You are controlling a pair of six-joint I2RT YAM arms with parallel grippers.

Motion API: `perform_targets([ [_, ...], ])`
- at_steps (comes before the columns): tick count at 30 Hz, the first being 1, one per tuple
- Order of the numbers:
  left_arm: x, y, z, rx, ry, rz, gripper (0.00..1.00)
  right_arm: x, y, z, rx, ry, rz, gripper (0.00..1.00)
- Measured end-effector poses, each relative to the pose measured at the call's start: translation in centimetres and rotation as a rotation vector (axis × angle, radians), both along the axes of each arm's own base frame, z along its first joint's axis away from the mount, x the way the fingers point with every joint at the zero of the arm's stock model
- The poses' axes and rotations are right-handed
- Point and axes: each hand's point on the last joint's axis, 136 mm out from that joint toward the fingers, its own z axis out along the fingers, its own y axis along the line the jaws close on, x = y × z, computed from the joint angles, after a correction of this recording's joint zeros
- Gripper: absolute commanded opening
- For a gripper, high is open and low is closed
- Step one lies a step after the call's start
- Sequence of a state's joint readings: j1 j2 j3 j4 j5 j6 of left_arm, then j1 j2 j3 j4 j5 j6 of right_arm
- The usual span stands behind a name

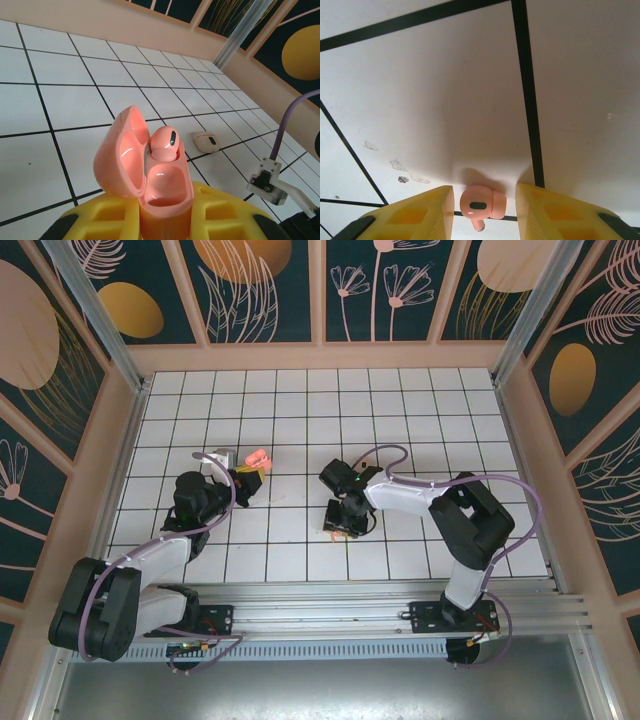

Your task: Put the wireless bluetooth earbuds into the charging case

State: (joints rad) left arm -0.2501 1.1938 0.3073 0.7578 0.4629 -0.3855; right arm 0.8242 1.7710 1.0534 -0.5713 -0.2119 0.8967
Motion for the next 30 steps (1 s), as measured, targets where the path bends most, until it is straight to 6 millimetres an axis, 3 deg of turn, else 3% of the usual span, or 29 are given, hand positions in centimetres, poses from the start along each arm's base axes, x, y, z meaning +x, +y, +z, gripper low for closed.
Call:
perform_targets([
  [11, 0.0, 0.0, 0.0, 0.0, 0.0, 0.0, 0.14, -0.2, -0.2, -0.2, -0.006, 0.004, -0.001, 0.24],
  [22, -0.2, -0.2, -0.1, 0.006, -0.001, -0.018, 0.13, 0.3, 0.0, 0.3, 0.016, -0.038, -0.006, 0.22],
  [25, -0.5, -0.7, 0.2, -0.004, -0.014, -0.051, 0.13, 1.1, 0.0, 1.5, 0.04, -0.106, -0.014, 0.22],
  [30, -0.9, -1.8, 0.9, -0.019, -0.049, -0.117, 0.13, 3.9, 0.9, 6.8, 0.14, -0.32, -0.021, 0.22],
])
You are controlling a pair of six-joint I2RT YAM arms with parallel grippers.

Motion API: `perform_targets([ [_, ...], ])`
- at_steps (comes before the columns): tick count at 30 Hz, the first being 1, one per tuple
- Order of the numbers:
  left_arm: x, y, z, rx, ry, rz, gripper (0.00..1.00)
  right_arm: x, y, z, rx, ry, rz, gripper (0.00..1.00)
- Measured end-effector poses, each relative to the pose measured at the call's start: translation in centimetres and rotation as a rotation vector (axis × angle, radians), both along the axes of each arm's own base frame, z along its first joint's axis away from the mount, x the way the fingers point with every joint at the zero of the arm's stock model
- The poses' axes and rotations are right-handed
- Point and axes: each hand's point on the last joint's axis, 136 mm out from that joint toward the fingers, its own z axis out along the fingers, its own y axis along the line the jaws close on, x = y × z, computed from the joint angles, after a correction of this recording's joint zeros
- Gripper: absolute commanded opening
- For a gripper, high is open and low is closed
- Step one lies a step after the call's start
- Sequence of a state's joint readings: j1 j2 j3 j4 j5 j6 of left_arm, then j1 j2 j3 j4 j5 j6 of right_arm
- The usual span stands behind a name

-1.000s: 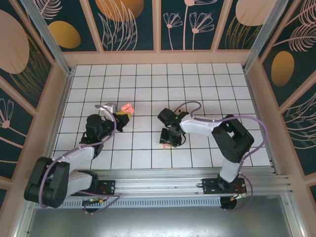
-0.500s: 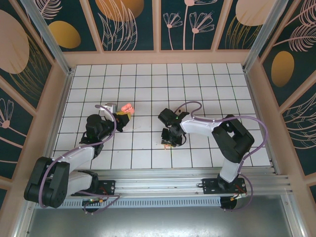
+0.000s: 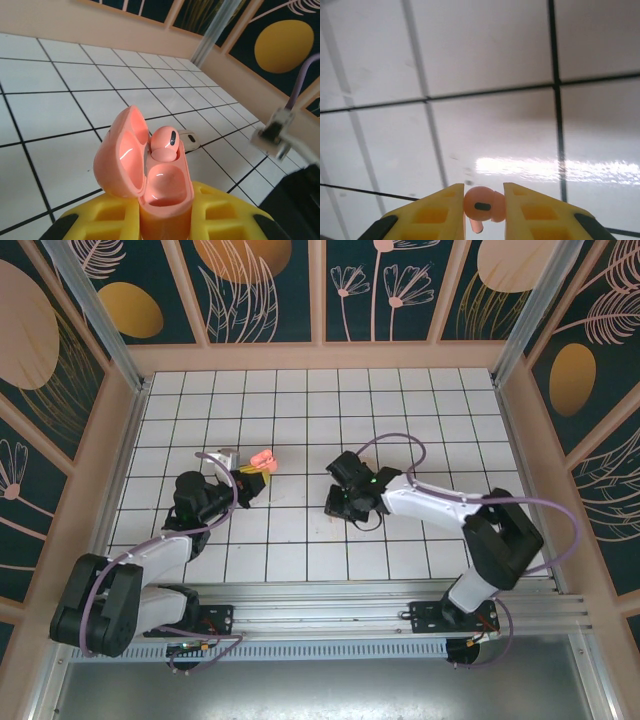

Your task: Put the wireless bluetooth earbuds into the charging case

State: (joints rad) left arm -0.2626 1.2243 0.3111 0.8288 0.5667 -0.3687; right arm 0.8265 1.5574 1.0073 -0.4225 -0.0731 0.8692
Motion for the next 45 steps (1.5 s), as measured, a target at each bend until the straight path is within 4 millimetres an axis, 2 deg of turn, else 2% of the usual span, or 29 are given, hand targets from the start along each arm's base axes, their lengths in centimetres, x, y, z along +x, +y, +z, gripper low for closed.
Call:
perform_targets([
  [6, -0.4, -3.1, 0.6, 0.018, -0.043, -0.116, 0.13, 3.3, 1.5, 7.8, 0.107, -0.304, 0.052, 0.22],
  [11, -0.6, -5.0, 1.3, 0.024, -0.089, -0.186, 0.13, 4.2, 3.1, 13.4, 0.179, -0.529, 0.129, 0.22],
  [14, -0.9, -5.5, 1.7, 0.023, -0.112, -0.203, 0.13, 3.9, 4.3, 15.7, 0.2, -0.624, 0.18, 0.22],
  [18, -1.2, -5.9, 2.3, 0.022, -0.155, -0.227, 0.13, 3.0, 5.7, 17.5, 0.223, -0.713, 0.247, 0.22],
  [26, -1.5, -6.4, 2.7, 0.057, -0.221, -0.25, 0.13, 2.4, 7.0, 19.2, 0.233, -0.813, 0.299, 0.22],
  [39, -1.8, -6.2, 4.2, 0.078, -0.306, -0.244, 0.14, 2.6, 8.6, 17.1, 0.176, -0.81, 0.34, 0.22],
  [45, -1.6, -6.1, 4.2, 0.081, -0.308, -0.229, 0.14, 2.8, 9.0, 17.8, 0.182, -0.853, 0.319, 0.22],
])
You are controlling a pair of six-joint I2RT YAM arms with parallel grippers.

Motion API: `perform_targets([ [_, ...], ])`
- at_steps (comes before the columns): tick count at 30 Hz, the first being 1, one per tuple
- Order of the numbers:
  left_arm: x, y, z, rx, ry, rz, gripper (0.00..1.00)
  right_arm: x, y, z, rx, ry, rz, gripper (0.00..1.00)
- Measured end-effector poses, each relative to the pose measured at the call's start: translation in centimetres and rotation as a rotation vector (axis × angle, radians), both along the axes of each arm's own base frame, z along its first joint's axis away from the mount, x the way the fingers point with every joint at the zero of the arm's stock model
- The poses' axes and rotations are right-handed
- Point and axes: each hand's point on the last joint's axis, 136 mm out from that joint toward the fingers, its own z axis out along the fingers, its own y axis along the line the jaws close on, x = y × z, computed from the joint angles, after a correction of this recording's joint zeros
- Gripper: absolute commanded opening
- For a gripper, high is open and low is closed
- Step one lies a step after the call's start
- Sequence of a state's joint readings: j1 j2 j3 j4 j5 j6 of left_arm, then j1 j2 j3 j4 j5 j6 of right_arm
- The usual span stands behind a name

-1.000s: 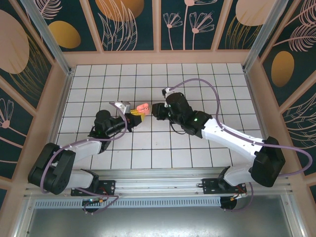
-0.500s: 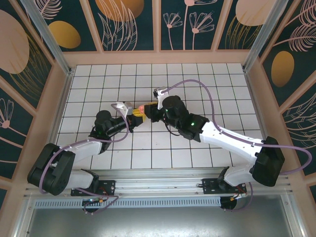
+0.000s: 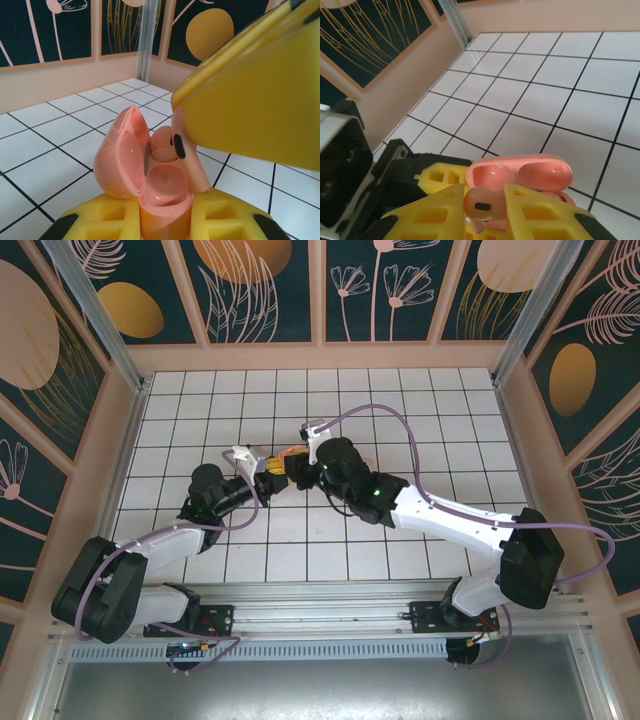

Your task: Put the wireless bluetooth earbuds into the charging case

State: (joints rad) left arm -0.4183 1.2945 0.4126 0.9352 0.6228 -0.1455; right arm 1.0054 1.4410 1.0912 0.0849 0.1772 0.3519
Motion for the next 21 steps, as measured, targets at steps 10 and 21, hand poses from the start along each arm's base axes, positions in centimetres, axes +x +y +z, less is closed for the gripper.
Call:
perform_targets([
  [10, -0.1, 0.1, 0.9, -0.012, -0.025, 0.004, 0.14, 0.5, 0.1, 1.0, 0.043, -0.041, -0.024, 0.22],
  [21, -0.1, 0.1, 1.3, -0.041, -0.008, 0.006, 0.14, 0.7, 0.3, 0.0, 0.048, -0.045, -0.027, 0.22],
])
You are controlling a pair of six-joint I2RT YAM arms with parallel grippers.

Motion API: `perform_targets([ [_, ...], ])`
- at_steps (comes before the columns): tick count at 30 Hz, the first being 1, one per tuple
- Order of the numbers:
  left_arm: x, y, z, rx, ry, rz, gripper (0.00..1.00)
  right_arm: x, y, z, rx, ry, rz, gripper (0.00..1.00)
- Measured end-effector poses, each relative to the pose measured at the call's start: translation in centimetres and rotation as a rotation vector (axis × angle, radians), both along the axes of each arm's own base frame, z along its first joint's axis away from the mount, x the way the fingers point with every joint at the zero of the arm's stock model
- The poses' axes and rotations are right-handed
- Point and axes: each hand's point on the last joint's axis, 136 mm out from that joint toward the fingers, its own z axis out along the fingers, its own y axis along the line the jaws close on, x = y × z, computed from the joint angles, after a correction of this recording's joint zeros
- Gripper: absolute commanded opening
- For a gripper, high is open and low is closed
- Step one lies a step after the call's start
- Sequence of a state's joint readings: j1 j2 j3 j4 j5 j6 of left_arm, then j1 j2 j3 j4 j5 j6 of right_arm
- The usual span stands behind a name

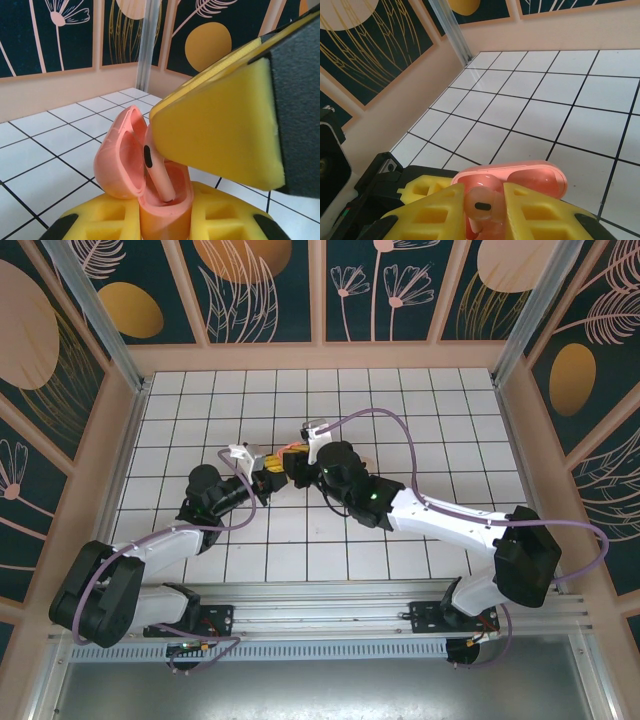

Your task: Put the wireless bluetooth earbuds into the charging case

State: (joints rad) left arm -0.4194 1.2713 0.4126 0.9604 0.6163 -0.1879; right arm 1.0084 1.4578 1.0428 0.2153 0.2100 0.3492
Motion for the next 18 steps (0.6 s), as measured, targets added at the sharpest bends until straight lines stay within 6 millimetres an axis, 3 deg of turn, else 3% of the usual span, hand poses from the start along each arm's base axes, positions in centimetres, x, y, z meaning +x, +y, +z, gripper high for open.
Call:
perform_targets([
  [13, 0.0, 0.05, 0.15, -0.013, 0.016, 0.003, 0.14, -0.51, 0.26, -0.58, -0.014, -0.026, 0.021, 0.23],
  [18, -0.15, -0.07, -0.16, -0.007, 0.03, -0.004, 0.14, -0.86, 0.18, -0.92, -0.038, -0.037, 0.035, 0.31],
])
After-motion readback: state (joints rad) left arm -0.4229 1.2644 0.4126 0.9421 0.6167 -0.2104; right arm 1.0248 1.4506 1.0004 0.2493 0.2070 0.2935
